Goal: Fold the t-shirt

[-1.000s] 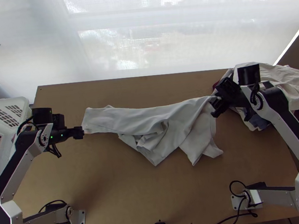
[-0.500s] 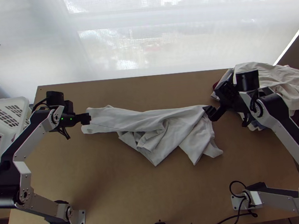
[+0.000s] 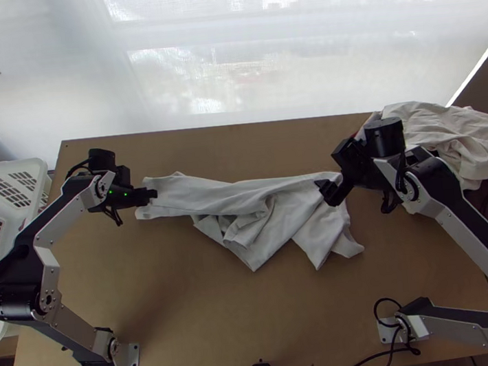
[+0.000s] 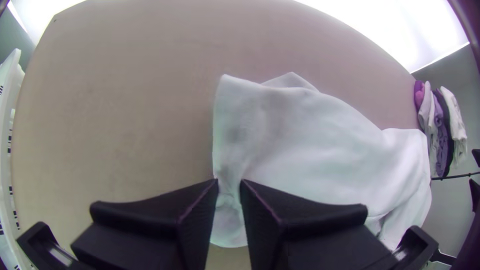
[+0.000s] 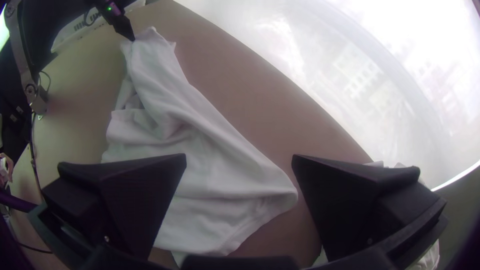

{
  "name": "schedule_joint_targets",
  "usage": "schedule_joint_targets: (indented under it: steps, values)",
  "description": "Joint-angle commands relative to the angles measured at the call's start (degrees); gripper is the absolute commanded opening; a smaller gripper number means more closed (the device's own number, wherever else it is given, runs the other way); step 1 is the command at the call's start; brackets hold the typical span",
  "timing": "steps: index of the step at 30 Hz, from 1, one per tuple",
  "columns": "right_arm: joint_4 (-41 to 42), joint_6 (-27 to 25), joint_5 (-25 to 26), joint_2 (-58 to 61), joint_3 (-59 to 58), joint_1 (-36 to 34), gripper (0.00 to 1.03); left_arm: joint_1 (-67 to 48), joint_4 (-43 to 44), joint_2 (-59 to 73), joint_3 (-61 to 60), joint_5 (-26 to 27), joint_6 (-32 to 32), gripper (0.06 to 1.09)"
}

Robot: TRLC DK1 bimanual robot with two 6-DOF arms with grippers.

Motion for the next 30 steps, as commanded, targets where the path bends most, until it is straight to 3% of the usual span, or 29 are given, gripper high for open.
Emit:
schedule_joint_targets:
  steps: [1,4,10,15,30]
  values:
    - [-0.5,1.0,0.6,0.0,0.6,4.2,0.98,0.0,-0.1,0.0,0.4,1.3,-0.6,0.14]
    - [-1.8,1.3,0.6,0.0,0.6,7.6,0.98,0.0,-0.2,-0.9,0.4,1.3,-1.2,0.09]
    - [-7.8,0.3,0.6,-0.2,-3.4,19.8,0.98,0.0,-0.9,-4.0,0.5,1.3,-1.8,0.09]
    - [-7.8,-1.6,0.6,1.0,-8.4,30.1,0.98,0.4,-2.7,-6.0,0.5,1.2,-2.1,0.09]
    - [14.3,-0.4,0.7,20.4,-6.6,39.5,0.87,0.6,-2.5,-10.4,-5.0,1.6,-3.5,0.09]
